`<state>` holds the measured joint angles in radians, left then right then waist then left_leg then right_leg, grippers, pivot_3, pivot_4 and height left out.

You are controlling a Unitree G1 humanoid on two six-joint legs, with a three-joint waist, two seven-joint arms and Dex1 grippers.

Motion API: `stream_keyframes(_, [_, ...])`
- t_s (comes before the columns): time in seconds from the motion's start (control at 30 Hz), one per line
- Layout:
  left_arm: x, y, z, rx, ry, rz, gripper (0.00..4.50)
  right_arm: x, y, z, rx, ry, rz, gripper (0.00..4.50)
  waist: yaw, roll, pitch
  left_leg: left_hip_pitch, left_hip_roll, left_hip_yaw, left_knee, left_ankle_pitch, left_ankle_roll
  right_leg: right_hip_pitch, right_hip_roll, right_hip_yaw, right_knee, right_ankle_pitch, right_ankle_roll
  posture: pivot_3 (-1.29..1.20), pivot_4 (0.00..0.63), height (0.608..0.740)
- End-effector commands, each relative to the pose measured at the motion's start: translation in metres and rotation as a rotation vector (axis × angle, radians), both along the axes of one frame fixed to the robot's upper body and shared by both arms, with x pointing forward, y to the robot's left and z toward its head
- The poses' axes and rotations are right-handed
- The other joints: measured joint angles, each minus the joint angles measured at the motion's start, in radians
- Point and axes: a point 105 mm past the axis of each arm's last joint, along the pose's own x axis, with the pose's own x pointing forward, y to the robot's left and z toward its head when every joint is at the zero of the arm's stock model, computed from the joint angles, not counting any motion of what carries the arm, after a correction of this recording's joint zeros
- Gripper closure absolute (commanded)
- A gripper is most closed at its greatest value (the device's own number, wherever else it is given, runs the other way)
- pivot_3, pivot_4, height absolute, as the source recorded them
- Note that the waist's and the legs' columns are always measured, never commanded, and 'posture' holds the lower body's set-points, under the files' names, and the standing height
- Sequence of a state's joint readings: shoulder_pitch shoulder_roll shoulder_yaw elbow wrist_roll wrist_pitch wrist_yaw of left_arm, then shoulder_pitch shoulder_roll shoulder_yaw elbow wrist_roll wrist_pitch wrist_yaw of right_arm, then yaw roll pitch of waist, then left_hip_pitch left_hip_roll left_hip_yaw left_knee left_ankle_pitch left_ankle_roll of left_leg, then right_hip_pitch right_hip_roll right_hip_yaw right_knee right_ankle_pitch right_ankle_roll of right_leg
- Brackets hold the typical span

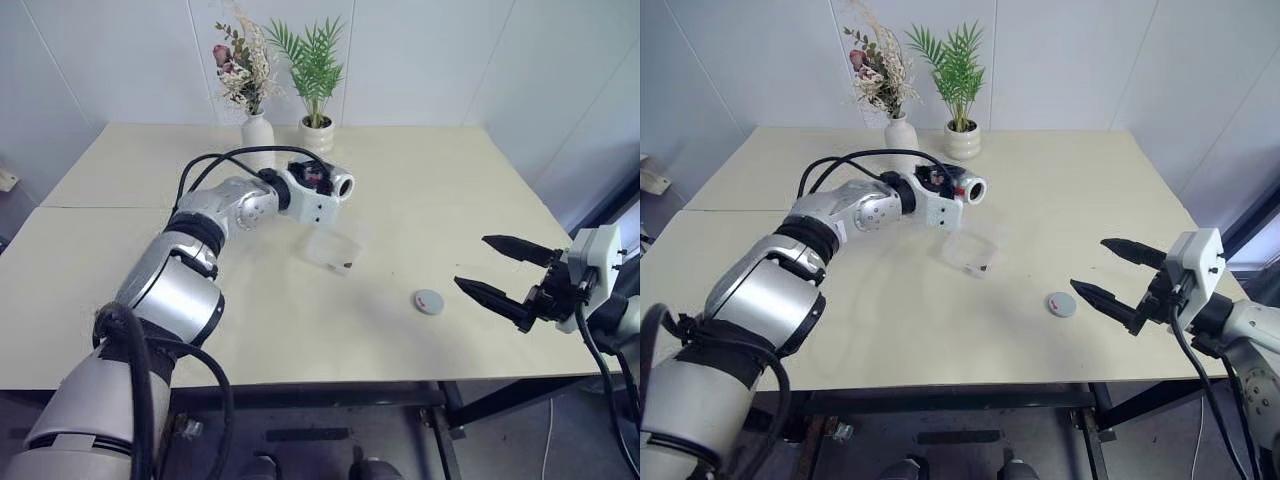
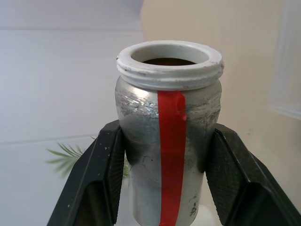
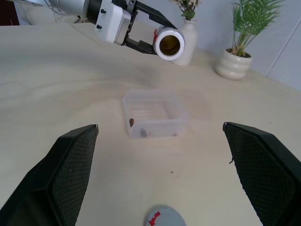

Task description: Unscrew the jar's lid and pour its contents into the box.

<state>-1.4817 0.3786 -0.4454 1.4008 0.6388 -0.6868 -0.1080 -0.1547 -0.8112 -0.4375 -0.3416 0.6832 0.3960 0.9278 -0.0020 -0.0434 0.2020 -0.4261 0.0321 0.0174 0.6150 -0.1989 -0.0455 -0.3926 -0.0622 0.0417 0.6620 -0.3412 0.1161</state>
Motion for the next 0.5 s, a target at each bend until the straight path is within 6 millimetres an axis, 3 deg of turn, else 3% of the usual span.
stream_keyframes(0.03, [-0.002,0.012,0.02,-0.378,0.174,-0.033,2.39,-0.001,-0.001,0.01,-0.015,-0.027,0.013,0.02,0.0,0.0,0.0,0.0,0.0,0.0,0.0,0.0,0.0,0.0,0.0,0.0,0.001,0.0,0.0,0.0,0.15,0.74])
stream_keyframes(0.23, [0.001,0.046,0.007,-0.875,0.431,-0.074,2.39,0.001,-0.002,0.011,-0.021,-0.021,0.029,0.02,-0.001,0.0,0.0,0.001,0.0,0.0,0.003,0.0,0.001,0.0,0.0,0.0,0.005,0.0,0.0,0.0,0.15,0.74])
stream_keyframes(0.4, [0.0,0.076,-0.016,-1.144,0.559,-0.082,2.39,0.001,0.001,0.008,-0.034,0.009,0.07,0.02,-0.002,0.0,0.0,0.001,0.0,-0.001,0.009,-0.002,0.004,0.001,0.0,0.0,0.01,0.0,0.0,0.0,0.15,0.74])
stream_keyframes(0.5, [-0.005,0.087,-0.04,-1.157,0.615,-0.078,2.39,0.004,0.0,0.011,-0.036,0.004,0.078,0.02,-0.005,0.001,0.0,0.003,0.001,-0.001,0.012,-0.002,0.005,0.003,0.0,0.0,0.011,0.001,0.0,0.0,0.15,0.74])
